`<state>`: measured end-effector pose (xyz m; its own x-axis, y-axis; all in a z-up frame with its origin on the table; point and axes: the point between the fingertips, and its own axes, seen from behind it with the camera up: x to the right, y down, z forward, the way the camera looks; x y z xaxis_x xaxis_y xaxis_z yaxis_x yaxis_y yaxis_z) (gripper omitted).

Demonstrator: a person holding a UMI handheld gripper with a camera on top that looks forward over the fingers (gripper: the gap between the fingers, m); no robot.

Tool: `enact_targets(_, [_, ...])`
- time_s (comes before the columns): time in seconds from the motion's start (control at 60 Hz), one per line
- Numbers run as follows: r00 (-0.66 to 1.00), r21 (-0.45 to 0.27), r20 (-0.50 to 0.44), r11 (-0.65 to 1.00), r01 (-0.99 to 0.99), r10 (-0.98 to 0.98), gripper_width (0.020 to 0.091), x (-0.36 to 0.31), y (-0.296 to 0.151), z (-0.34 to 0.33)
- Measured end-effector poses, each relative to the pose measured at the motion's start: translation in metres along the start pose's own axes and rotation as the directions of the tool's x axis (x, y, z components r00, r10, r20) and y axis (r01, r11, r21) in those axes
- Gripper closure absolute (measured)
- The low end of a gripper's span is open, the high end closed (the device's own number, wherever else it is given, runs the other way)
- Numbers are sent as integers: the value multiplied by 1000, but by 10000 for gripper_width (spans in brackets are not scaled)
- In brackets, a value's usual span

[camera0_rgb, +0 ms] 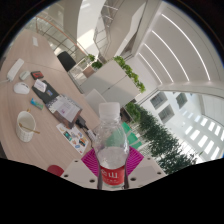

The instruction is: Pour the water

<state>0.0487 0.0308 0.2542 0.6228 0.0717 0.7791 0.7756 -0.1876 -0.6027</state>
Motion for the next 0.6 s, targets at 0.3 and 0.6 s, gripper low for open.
enact_targets(0.3, [426, -5, 106, 428, 904, -898, 809, -133, -20, 33])
enact_targets(0.6, [247, 11, 113, 250, 968, -962, 810, -143, -34, 32])
